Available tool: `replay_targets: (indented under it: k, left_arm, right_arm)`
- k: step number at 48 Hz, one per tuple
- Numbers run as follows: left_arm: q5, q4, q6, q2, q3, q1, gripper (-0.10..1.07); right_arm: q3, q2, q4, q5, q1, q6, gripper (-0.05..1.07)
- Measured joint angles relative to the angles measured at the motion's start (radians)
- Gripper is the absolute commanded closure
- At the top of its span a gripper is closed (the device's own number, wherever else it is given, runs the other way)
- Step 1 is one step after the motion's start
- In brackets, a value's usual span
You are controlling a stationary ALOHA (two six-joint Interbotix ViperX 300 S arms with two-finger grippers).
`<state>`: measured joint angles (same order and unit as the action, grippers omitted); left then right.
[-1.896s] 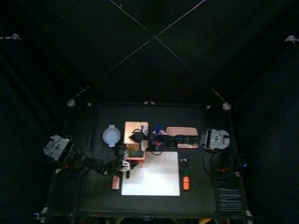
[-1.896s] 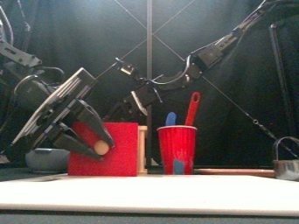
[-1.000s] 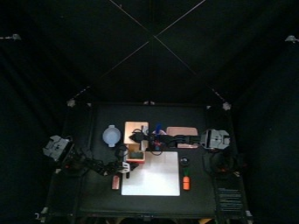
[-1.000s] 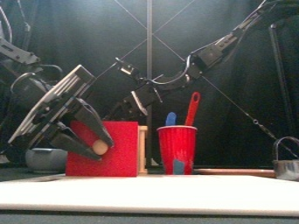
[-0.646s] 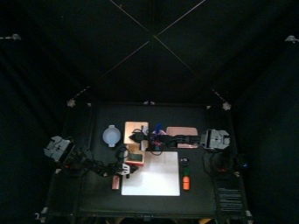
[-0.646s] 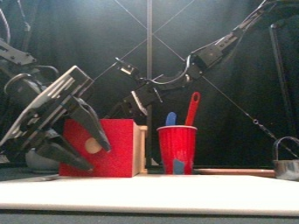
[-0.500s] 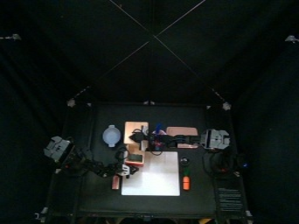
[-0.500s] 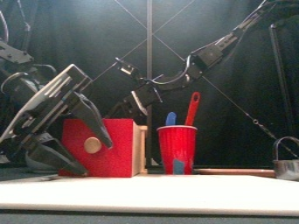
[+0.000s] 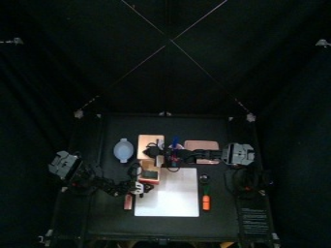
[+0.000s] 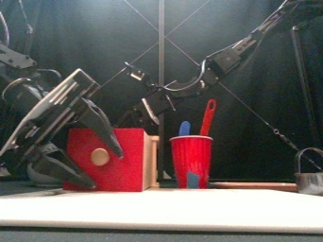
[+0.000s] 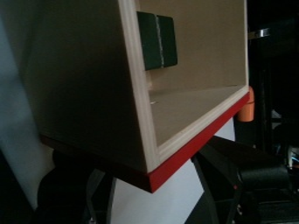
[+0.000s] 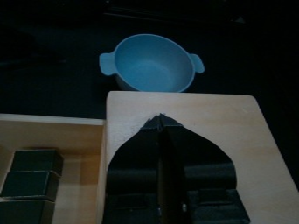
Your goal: Grab sushi roll inside drawer
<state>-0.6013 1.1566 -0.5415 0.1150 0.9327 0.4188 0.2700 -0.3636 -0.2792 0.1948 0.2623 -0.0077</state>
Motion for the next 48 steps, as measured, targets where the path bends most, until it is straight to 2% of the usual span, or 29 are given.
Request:
replay_targets:
  k: [14,20,31,39,48]
  left_arm:
    - [0.003,-0.003,0.005,-0.015,0.0,0.009,0.07]
    - [0.011,-0.009,0.006,-0.025,0.0,0.017,0.01]
    - [0.104,-0.021,0.006,-0.066,0.018,0.025,-0.03]
    - [0.164,-0.054,0.006,-0.164,0.069,0.025,-0.03]
    - [0.16,-0.098,0.006,-0.299,0.137,0.026,-0.03]
  right_arm:
    - [0.002,0.0,0.0,0.0,0.0,0.0,1.01]
    - [0.002,0.0,0.0,0.0,0.0,0.0,1.01]
    - [0.0,0.0,0.0,0.0,0.0,-0.002,1.01]
    - [0.0,0.0,0.0,0.0,0.0,0.0,1.01]
    - [-0.002,0.0,0.0,-0.002,0.0,-0.002,1.01]
